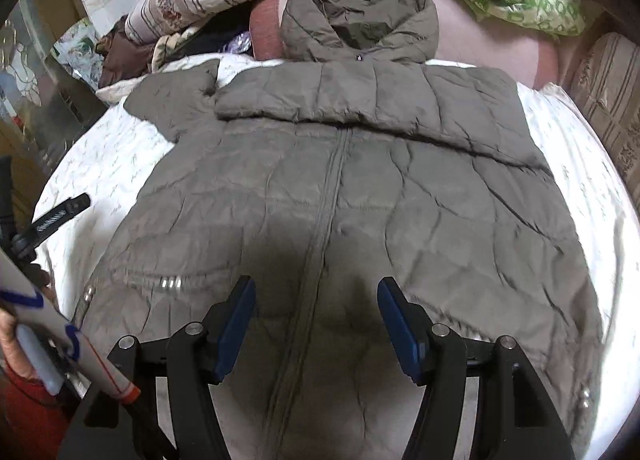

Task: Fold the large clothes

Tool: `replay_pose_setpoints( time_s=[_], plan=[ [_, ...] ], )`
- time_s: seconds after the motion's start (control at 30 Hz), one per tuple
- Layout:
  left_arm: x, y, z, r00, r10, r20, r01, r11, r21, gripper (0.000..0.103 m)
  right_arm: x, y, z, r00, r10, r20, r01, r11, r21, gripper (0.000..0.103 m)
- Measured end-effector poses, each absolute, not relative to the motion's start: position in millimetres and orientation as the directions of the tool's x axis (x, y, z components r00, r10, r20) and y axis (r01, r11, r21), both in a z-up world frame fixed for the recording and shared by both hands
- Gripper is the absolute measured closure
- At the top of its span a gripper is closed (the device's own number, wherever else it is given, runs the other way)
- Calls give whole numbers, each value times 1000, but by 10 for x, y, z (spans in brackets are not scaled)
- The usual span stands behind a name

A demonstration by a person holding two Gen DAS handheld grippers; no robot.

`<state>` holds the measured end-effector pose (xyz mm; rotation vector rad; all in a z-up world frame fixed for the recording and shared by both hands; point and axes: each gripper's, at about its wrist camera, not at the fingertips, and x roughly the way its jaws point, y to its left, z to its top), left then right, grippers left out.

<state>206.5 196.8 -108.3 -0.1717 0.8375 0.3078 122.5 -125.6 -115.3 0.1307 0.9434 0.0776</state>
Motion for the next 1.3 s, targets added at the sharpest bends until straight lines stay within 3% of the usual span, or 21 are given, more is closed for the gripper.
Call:
replay_pose_setpoints(
  time_s=[0.1, 0.37, 0.47, 0.6, 0.73, 0.87, 0.9, 0.93, 0.97, 1.03, 1.3],
  plan=[
    [2346, 2161, -1104, 604, 141, -784, -327, 941, -82, 13, 1290, -1309, -1241, 606, 131, -785, -21, 989, 149, 35],
    [3756, 2878, -1412, 481, 123, -868, -421, 901, -106, 13, 1395, -1592, -1458, 632, 167, -757, -59, 984, 169, 35],
    [4202, 3083, -1490, 494, 4, -869, -462, 849, -258, 13, 1433, -1698, -1509, 635, 207, -744, -48, 972, 229, 35],
    [4621, 3052, -1531, 529, -73, -846, -442, 827, -347, 13, 1476, -1733, -1582, 621, 235, -748, -58, 965, 256, 34],
    [4996, 2940, -1673, 508, -64, -859, -435, 842, -320, 13, 1515, -1709, -1648, 610, 251, -752, -79, 963, 258, 31],
    [5201, 2770, -1701, 498, 46, -866, -447, 870, -211, 12, 1575, -1713, -1708, 595, 270, -757, -89, 958, 272, 29],
    [5218, 2746, -1687, 498, 45, -866, -441, 873, -208, 16, 1588, -1710, -1721, 593, 275, -757, -93, 957, 275, 28],
    [5238, 2714, -1654, 505, 27, -863, -424, 878, -221, 42, 1592, -1701, -1729, 593, 274, -758, -98, 958, 270, 27],
    [5251, 2665, -1605, 495, -1, -869, -411, 880, -236, 62, 1589, -1688, -1732, 594, 268, -758, -101, 960, 260, 27],
    [5228, 2574, -1465, 500, -14, -866, -397, 885, -244, 80, 1580, -1662, -1734, 598, 254, -760, -107, 965, 237, 27],
    [4774, 1762, -471, 634, -69, -770, -168, 960, -224, 87, 1577, -1662, -1744, 597, 248, -763, -108, 967, 230, 27]
  ],
)
